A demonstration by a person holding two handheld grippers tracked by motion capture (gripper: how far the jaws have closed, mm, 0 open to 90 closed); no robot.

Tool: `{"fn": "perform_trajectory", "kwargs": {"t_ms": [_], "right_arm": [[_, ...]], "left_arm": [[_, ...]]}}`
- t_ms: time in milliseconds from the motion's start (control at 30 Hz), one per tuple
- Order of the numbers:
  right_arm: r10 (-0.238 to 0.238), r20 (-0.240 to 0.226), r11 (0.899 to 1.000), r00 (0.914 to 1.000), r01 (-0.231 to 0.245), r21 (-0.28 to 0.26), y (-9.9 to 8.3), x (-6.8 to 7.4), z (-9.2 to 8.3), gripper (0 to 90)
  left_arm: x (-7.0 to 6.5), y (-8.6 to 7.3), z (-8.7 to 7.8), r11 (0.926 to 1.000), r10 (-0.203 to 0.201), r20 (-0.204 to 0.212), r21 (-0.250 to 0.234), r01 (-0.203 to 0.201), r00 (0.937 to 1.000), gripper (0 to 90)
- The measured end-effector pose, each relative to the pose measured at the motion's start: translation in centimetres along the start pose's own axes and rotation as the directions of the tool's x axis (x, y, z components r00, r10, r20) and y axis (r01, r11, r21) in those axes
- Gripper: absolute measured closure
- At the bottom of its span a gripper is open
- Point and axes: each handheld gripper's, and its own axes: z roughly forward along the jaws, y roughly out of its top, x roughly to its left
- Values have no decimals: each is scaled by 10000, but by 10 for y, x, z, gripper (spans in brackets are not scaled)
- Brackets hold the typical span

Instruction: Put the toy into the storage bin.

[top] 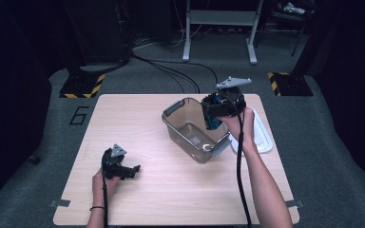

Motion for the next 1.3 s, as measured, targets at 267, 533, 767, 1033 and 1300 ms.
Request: {"fn": "perform_trajectory", "kwargs": {"t_ms": [267, 533, 767, 1033, 1300], "right_arm": [[166, -247, 9998, 9996, -163, 152, -9, 3, 9, 239], [367, -475, 9986, 9982, -348, 408, -24, 6, 21, 239], [411, -667, 9965, 9969, -361, 756, -38, 8, 30, 239], [530, -822, 9924, 9952, -434, 1152, -55, 12, 39, 239], [691, -983, 9866, 9928, -534, 1542, -71, 13, 45, 239]], "left_arm": [[0, 0, 0, 10000, 4, 10, -11, -4, 10000, 1], [0, 0, 0, 10000, 3, -1, 5, -3, 10000, 1], [0, 0, 0, 10000, -24, 17, -26, 24, 10000, 1], [0, 0, 0, 10000, -49, 0, -46, 49, 10000, 1], [0, 0, 0, 10000, -39, 4, -18, 39, 10000, 1]]}}
